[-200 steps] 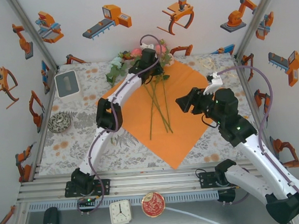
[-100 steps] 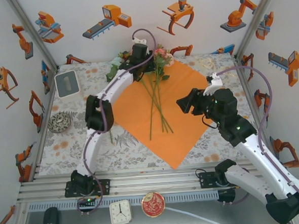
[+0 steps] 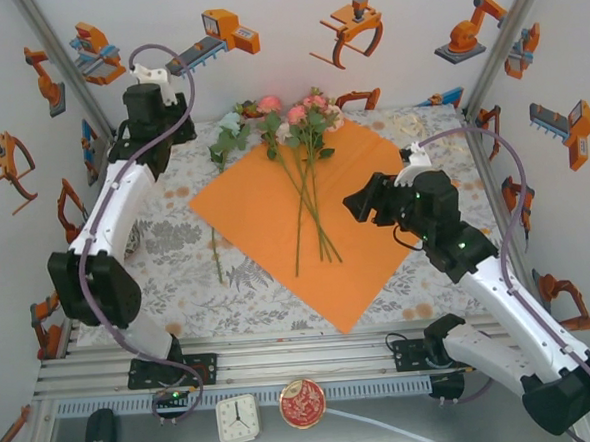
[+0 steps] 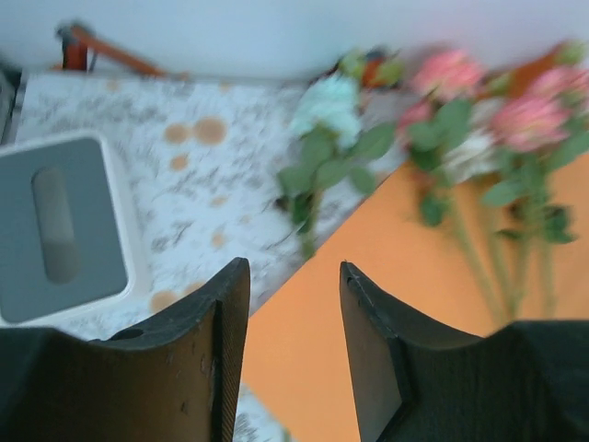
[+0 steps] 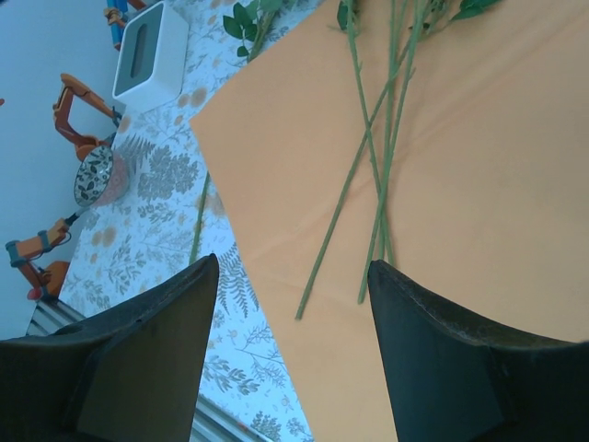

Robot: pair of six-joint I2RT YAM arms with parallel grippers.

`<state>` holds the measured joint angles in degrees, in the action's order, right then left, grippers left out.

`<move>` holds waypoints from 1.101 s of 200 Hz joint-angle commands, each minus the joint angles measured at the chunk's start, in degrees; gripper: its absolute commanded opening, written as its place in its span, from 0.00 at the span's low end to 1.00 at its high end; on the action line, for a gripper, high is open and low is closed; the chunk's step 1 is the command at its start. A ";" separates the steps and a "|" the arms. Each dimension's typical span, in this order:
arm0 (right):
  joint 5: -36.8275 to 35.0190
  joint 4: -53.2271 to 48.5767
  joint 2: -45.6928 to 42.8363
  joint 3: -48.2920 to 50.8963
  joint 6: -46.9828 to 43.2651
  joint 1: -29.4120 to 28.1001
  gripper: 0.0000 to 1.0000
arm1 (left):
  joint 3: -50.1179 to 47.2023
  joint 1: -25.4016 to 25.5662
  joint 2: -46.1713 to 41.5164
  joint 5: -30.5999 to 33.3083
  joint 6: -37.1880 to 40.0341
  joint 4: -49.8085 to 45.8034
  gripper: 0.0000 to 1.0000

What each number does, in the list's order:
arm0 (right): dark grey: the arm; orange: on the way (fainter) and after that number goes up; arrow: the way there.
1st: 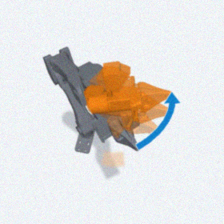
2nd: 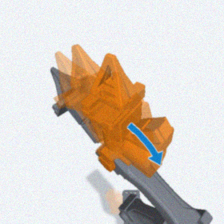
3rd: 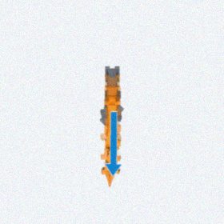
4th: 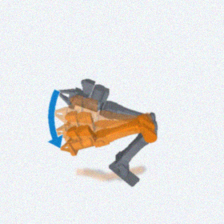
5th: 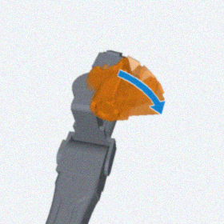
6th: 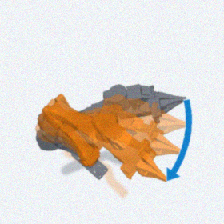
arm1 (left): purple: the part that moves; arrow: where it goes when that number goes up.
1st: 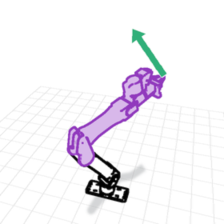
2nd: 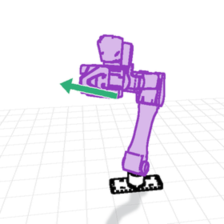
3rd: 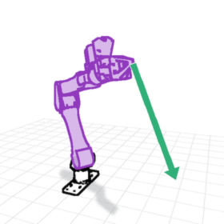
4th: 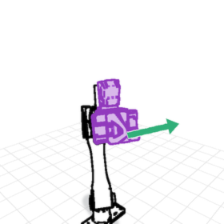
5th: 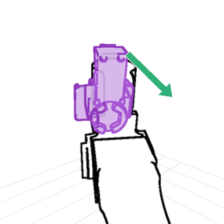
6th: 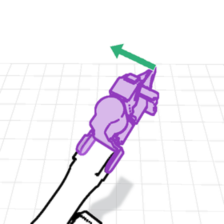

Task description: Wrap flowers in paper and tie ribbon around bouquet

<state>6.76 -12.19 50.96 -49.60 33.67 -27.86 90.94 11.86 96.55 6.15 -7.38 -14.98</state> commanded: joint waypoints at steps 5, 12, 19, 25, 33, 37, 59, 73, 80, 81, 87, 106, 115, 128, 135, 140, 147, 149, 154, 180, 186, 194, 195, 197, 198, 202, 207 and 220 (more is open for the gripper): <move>2.34 2.06 1.08 -1.01 1.68 -0.16 0.60 | 3.18 -1.49 9.85 -4.65 4.67 -7.69 0.44; 2.46 1.72 1.15 -1.22 1.69 -0.17 0.60 | 5.19 -2.10 12.50 -6.36 4.32 -7.81 0.44; 2.34 1.33 1.02 -1.31 1.63 -0.18 0.60 | 7.45 -2.56 15.16 -8.44 4.17 -8.04 0.45; 2.09 1.04 0.88 -1.36 1.48 -0.18 0.60 | 9.43 -2.59 17.64 -9.62 4.12 -8.00 0.46; 1.66 0.77 0.67 -1.22 1.38 -0.17 0.60 | 12.05 -2.72 20.89 -10.94 4.12 -7.98 0.46; 1.51 0.61 0.51 -1.20 1.33 -0.18 0.60 | 13.52 -2.78 22.53 -11.63 4.21 -8.42 0.46; 0.64 0.04 -0.13 -1.19 1.04 -0.17 0.60 | 21.60 -3.36 30.90 -16.37 3.88 -11.33 0.51; 0.12 -0.53 -0.53 -1.18 0.73 -0.18 0.60 | 26.07 -3.33 34.97 -16.21 4.28 -13.91 0.54; -0.18 -0.90 -0.77 -1.18 0.32 -0.17 0.60 | 27.50 -3.36 36.53 -16.53 4.31 -14.54 0.55; -0.18 -0.95 -0.77 -1.19 0.29 -0.13 0.60 | 27.74 -3.34 36.74 -16.61 4.31 -14.63 0.55; -0.41 -1.16 -0.90 -1.17 0.02 -0.10 0.60 | 28.82 -3.33 37.86 -17.36 4.36 -15.15 0.55; -1.43 -1.82 -1.15 -1.28 -0.54 -0.12 0.60 | 31.25 -3.17 40.30 -17.88 4.33 -16.90 0.57; -1.71 -1.65 -1.30 -1.22 -0.69 -0.15 0.60 | 31.49 -2.98 40.80 -17.27 4.30 -17.23 0.57; -2.00 -1.44 -1.32 -1.11 -0.80 -0.14 0.60 | 31.80 -2.64 41.53 -16.37 3.94 -17.93 0.58; -1.97 -1.29 -1.30 -1.10 -0.80 -0.11 0.60 | 32.08 -2.51 42.01 -16.26 3.69 -18.63 0.57; -1.93 -1.32 -1.17 -1.17 -0.75 -0.10 0.60 | 32.40 -2.39 42.38 -16.12 3.57 -19.18 0.57; -1.77 -1.28 -1.01 -1.20 -0.86 -0.11 0.60 | 33.12 -2.29 42.99 -15.96 3.23 -20.14 0.57; -1.69 -1.27 -1.03 -1.24 -0.82 -0.10 0.60 | 33.31 -2.28 43.19 -15.88 3.02 -20.41 0.57; -1.59 -1.27 -0.87 -1.26 -0.89 -0.11 0.60 | 33.82 -2.23 43.67 -15.61 2.75 -21.01 0.57; -1.40 -1.57 -1.30 -1.33 -0.82 -0.15 0.60 | 36.98 -2.02 45.85 -14.16 2.08 -24.07 0.54; -1.48 -1.67 -1.41 -1.20 -0.89 -0.10 0.60 | 37.61 -2.01 46.28 -13.86 1.92 -24.47 0.52; -1.58 -1.76 -1.73 -1.03 -0.80 -0.18 0.60 | 38.69 -1.96 46.79 -13.28 1.67 -25.19 0.51; -1.58 -1.77 -1.83 -0.98 -0.84 -0.13 0.60 | 38.83 -1.94 46.97 -13.14 1.67 -25.36 0.50; -1.58 -1.71 -1.99 -0.85 -0.74 -0.11 0.60 | 39.11 -1.93 47.10 -12.93 1.54 -25.58 0.50; -1.58 -1.71 -1.99 -0.85 -0.74 -0.11 0.60 | 39.34 -1.93 47.17 -12.88 1.52 -25.73 0.50; -1.65 -1.78 -2.17 -0.72 -0.72 -0.12 0.60 | 40.33 -1.93 47.69 -12.56 1.41 -26.39 0.49; -1.73 -1.86 -2.45 -0.54 -0.71 -0.10 0.60 | 41.53 -1.93 48.39 -12.33 1.24 -27.43 0.48; -2.10 -1.99 -3.38 -0.20 -0.77 -0.10 0.60 | 45.08 -1.93 50.47 -11.65 0.75 -30.26 0.46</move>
<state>6.26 -13.87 49.95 -49.60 33.61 -27.83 130.26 9.72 144.22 -7.33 -5.28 -38.92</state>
